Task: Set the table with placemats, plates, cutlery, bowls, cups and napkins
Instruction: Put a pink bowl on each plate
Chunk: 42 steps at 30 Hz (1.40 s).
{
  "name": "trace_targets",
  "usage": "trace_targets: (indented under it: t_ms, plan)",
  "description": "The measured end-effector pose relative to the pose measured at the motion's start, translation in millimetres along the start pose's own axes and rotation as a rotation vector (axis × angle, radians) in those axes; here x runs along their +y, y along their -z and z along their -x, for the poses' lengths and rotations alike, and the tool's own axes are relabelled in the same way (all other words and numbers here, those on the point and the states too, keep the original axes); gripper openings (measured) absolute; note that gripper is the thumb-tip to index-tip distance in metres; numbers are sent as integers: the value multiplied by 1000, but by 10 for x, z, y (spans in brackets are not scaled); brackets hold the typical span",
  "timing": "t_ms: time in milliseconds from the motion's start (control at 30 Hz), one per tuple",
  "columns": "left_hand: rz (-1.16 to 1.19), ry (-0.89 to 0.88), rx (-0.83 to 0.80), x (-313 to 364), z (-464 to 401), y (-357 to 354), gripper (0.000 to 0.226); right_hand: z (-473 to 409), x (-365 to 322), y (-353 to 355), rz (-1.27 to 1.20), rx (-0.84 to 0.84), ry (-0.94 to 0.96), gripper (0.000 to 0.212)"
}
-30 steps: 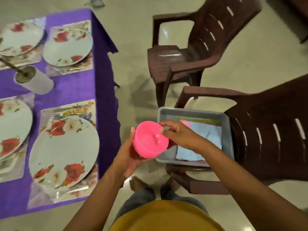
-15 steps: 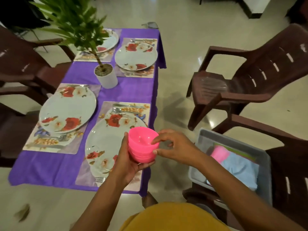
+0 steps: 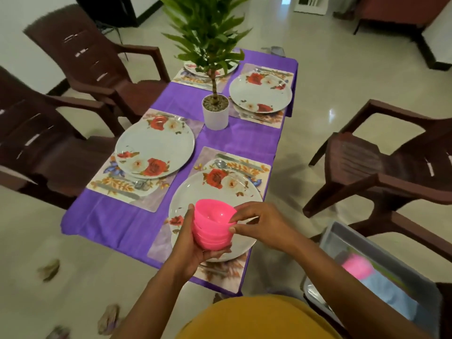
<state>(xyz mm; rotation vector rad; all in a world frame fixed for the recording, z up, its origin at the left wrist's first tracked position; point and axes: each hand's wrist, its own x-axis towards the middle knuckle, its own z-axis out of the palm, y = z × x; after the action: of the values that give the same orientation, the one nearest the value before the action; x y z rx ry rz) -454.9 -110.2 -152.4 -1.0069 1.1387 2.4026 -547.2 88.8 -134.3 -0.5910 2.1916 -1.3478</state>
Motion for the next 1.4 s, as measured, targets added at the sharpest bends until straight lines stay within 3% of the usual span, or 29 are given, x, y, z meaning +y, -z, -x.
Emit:
trace_targets:
  t_ms: [200, 400, 600, 1000, 1133, 1300, 1400]
  plan:
    - [20, -56, 122, -10, 10, 151, 68, -297, -32, 52, -217, 78, 12, 16]
    - [96, -114, 328, -39, -46, 221, 81, -843, 246, 147, 46, 212, -1, 21]
    - [226, -196, 449, 25, -197, 108, 72, -1404, 604, 210, 288, 63, 9, 16]
    - [445, -290, 685, -130, -312, -454, 58, -2028, 952, 397, 354, -276, 190, 10]
    - [505, -249, 690, -203, -356, -621, 67, -2082, 966, 424, 396, -312, 216, 11]
    - [519, -250, 697, -224, -387, -713, 71, -2071, 799, 490, 460, -334, 194, 36]
    - [533, -267, 671, -172, -392, -732, 71, -2023, 598, 546, 419, -309, 234, 40]
